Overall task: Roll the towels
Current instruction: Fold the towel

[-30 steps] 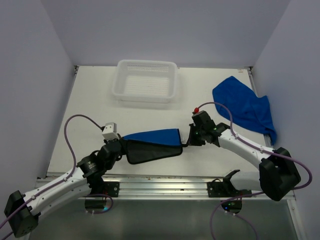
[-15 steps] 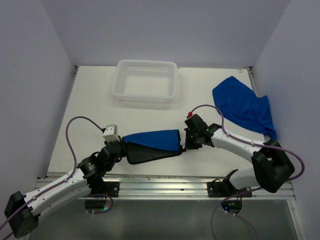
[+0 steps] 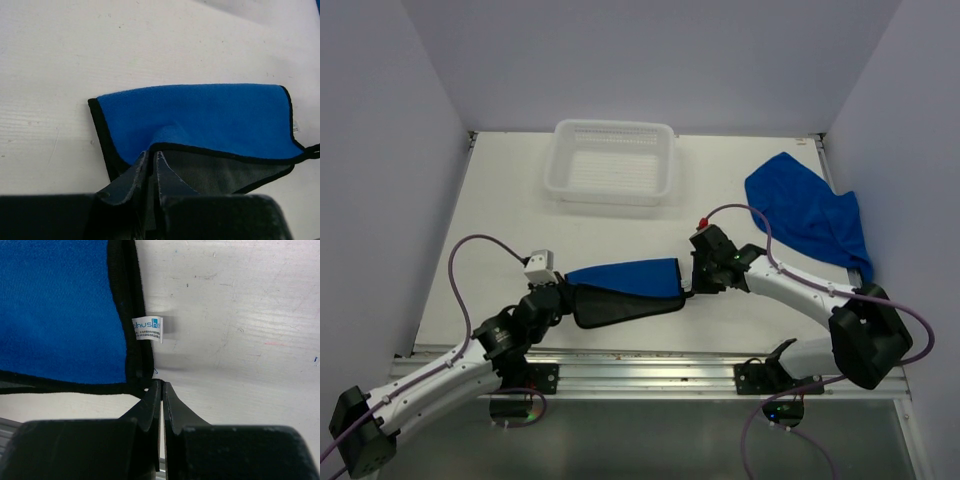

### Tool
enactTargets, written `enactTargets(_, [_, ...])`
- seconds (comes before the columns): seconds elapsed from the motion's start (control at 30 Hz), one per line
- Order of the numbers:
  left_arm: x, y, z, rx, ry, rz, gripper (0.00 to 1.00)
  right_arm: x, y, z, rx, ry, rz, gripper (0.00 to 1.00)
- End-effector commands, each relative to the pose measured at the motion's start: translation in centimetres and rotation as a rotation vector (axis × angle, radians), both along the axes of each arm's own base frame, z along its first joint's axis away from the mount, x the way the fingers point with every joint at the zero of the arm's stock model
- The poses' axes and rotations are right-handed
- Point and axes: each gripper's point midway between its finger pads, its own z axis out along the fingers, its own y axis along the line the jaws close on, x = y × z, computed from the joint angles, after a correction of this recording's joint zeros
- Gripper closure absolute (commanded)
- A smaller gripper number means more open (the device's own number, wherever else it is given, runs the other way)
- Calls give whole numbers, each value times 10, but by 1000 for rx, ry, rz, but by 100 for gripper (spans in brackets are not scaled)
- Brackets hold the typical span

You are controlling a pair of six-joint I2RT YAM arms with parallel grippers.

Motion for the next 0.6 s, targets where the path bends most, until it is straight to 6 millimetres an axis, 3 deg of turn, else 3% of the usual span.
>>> enactTargets(0.0, [4,-3,11,-52,-38,11,89,8,1,11,-6,-31,-18,100])
enactTargets(0.57, [8,4,47,-121,-140,45,82,5,-1,5,-32,4,-11,100])
